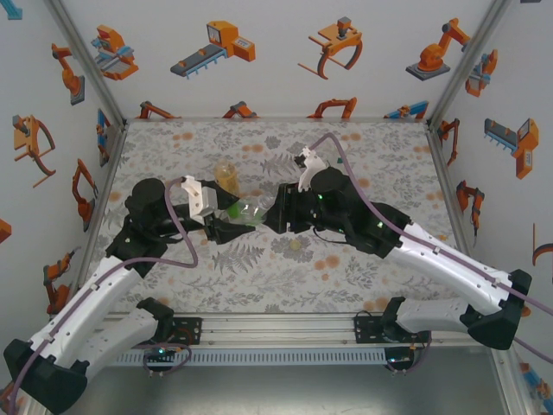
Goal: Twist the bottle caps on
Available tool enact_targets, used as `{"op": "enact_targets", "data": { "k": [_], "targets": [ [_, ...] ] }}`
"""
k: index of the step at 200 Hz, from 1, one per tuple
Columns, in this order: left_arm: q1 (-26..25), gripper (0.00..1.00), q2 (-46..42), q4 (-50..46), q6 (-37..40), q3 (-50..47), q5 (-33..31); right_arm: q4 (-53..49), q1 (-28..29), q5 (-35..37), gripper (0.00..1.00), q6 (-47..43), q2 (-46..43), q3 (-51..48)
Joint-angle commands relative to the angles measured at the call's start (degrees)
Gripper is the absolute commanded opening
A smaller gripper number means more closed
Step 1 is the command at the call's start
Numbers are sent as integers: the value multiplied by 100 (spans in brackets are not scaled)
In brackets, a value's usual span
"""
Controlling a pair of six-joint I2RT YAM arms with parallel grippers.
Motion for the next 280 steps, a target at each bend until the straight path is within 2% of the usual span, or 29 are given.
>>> {"op": "enact_targets", "data": {
  "k": [1, 118, 156, 183, 213, 252, 280],
  "targets": [
    [-73, 29, 114, -297, 179, 159, 283, 468, 46, -272, 51, -105, -29, 332],
    [-73, 32, 213, -432, 248, 221, 288, 548, 51, -323, 50, -278, -73, 422],
    [-64, 25, 172, -520, 319, 239, 155, -48, 55, 327, 50, -320, -214, 323],
    [-55, 22, 97, -523, 346, 206, -63, -461, 48, 1058, 50, -277, -493, -92],
    [-38, 14, 4, -510, 347, 163, -371, -850, 44, 1558, 50, -140, -614, -563],
    [-29, 8, -100, -484, 351, 112, -567, -910, -43, 1669, 50, 104, -369, -1282],
    [-29, 1, -128, -483, 356, 98, -585, -706, -189, 1441, 51, 235, 28, -1703]
  ]
}}
